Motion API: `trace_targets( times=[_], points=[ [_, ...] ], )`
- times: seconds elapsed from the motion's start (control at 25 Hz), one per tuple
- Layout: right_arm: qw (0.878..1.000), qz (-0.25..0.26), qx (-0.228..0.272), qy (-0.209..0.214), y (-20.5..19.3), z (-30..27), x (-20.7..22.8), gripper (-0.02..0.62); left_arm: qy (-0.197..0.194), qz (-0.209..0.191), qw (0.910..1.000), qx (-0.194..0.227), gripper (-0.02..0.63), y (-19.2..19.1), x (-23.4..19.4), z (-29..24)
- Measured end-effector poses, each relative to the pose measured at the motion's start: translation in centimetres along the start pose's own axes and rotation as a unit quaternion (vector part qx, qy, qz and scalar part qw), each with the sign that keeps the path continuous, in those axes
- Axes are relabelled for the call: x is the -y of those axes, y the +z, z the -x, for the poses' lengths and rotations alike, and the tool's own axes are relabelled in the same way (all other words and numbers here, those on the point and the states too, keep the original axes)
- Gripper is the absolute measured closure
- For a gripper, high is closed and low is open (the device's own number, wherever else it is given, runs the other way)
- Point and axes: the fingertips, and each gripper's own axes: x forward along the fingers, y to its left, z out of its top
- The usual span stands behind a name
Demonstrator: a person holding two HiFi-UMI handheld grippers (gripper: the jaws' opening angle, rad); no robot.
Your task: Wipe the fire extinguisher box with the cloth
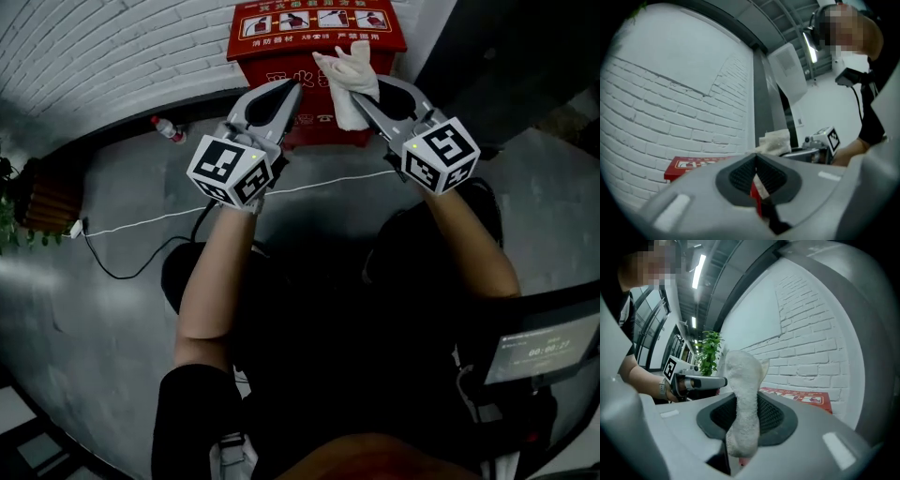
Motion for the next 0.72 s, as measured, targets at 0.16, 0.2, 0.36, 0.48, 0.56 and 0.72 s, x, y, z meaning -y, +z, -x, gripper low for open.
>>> trace_targets(
  times=[0.16, 0.2, 0.36, 0.48, 0.56, 0.72],
  points=[
    [1.000, 0.008, 0.017, -0.013, 0.7, 3.6, -3.1, 0.483, -0.023, -0.002, 0.9995, -0.019, 0.603, -1.0, 4.0, 1.1],
    [1.000, 0.019, 0.015, -0.013, 1.1, 4.3, -4.1, 0.483, -0.031, -0.004, 0.9994, -0.017, 0.603, -0.8, 4.9, 1.4],
    [0.999, 0.039, 0.017, -0.017, 2.1, 5.3, -5.3, 0.482, -0.043, -0.018, 0.9988, -0.013, 0.603, -0.9, 6.5, 2.2],
    [0.999, 0.044, 0.012, -0.027, 2.2, 5.8, -5.0, 0.482, -0.028, 0.007, 0.9996, 0.004, 0.603, -0.1, 6.3, 2.9],
    [0.999, 0.043, 0.005, -0.026, 2.3, 5.7, -5.4, 0.482, -0.020, 0.023, 0.9995, -0.003, 0.603, 0.5, 6.1, 3.2],
    [0.999, 0.048, -0.003, -0.008, 2.5, 5.0, -7.1, 0.482, -0.023, 0.033, 0.9992, 0.001, 0.603, 0.8, 5.7, 3.1]
  ],
)
